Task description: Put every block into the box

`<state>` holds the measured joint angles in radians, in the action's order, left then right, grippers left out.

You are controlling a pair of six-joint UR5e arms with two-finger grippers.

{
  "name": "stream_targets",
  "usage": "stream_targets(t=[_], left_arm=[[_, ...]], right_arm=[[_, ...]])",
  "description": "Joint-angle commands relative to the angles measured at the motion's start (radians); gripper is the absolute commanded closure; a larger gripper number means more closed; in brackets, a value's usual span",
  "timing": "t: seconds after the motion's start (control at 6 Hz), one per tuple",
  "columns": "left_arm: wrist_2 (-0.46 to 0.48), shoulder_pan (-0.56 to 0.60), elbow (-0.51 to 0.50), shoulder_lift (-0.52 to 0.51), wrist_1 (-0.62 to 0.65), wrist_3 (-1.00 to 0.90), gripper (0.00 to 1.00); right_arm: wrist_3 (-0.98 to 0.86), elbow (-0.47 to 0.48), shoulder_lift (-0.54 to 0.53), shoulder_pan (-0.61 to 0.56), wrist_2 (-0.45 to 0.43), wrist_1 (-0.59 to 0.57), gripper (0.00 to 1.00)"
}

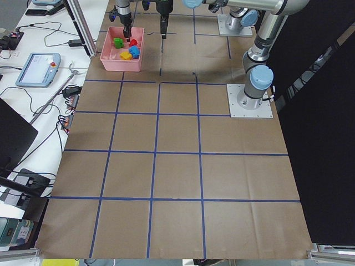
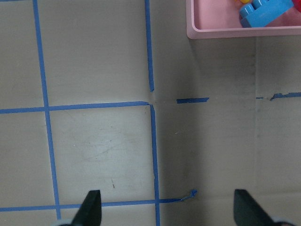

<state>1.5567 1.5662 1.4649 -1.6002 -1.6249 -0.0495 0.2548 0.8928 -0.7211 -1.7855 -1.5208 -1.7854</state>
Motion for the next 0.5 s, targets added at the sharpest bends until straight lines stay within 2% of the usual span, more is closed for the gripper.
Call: stream_targets(t=[0.0, 0.17, 0.33], left_arm=[[0.003, -0.002, 0.0, 0.0, 0.0, -0.001, 0.0], [0.002, 0.0, -0.001, 0.0, 0.0, -0.001, 0.0], [0.0, 0.0, -0.002, 0.0, 0.0, -0.001, 0.0]], right_arm=[[-0.053, 0.005, -0.07, 0.021, -0.007, 0.074, 0.0], [-0.093, 0.014, -0.134, 0.067, -0.009, 0.165, 0.01], [-0.211, 0.043, -0.208, 0.124, -0.007, 0.292, 0.01]])
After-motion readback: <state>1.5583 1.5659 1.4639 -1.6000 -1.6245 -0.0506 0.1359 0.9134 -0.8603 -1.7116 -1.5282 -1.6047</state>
